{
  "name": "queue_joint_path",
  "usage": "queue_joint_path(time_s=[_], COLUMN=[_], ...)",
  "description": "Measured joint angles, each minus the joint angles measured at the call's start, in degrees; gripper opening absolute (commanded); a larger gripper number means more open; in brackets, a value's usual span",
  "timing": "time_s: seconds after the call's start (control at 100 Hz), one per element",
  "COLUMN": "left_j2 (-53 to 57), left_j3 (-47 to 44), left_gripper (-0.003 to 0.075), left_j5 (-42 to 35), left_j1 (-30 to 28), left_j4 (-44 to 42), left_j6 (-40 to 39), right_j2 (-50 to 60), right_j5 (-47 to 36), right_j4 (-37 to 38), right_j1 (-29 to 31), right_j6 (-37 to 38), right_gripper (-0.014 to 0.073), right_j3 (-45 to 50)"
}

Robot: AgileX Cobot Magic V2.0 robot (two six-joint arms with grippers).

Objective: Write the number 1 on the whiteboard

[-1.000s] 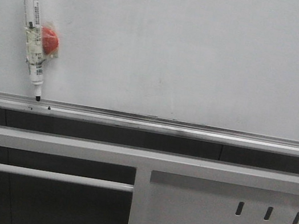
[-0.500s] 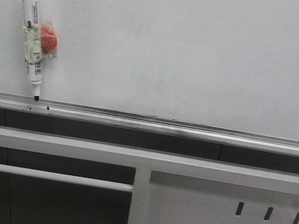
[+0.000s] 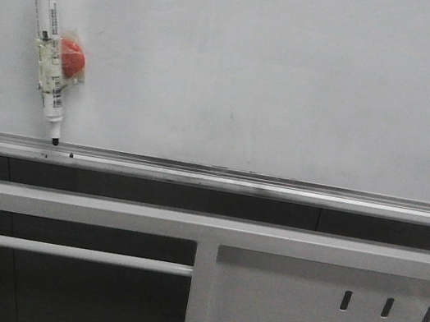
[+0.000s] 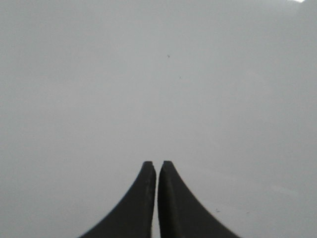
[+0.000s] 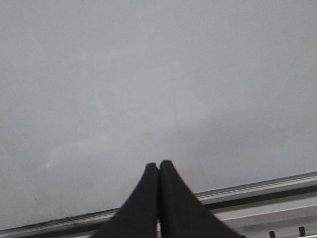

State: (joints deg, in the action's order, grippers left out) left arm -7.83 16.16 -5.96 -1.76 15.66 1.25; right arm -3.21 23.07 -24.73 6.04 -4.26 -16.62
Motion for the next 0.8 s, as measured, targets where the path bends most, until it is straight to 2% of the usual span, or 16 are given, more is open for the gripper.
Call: queue_joint_path(time_s=[0.05,0.19,0.32,0.36,0.54,0.68,0.8], left_j2=[-0.51,-2.38,-3.31,-3.69,-6.78,-12.09,-17.70], left_j3=[0.03,0.03,-0.36,-0.36,-0.49,-0.49,-0.51], left_gripper=[0.0008,0.0167,0.0300,0.0320,0.0316,0.0316,0.0323], left_j5=[1.02,8.02,8.72,9.10,8.97,8.67,6.39], left_j1=[0.00,0.77,1.76,1.80,1.80,3.31,8.83], left_j4=[0.00,0.00,-1.00,-1.47,-1.28,-2.35,-6.53], left_j6=[0.00,0.00,0.00,0.00,0.00,0.00,0.00], right_j2=[0.00,0.00,0.00,0.00,-0.92,-5.94,-13.63], right_j5=[0.80,4.88,5.05,4.48,3.97,5.59,7.27], right_j4=[-0.61,-1.70,-3.24,-4.02,-6.65,-12.31,-14.24], right_j1=[0.00,0.00,0.00,0.00,0.00,0.00,0.00], right_j6=[0.03,0.03,0.13,0.13,-1.20,-13.24,-21.55], right_gripper=[-0.0069,-0.0069,-0.0069,-0.0069,-0.0069,-0.0069,-0.0069], right_j3=[0.00,0.00,1.16,1.86,2.88,-0.51,-5.79])
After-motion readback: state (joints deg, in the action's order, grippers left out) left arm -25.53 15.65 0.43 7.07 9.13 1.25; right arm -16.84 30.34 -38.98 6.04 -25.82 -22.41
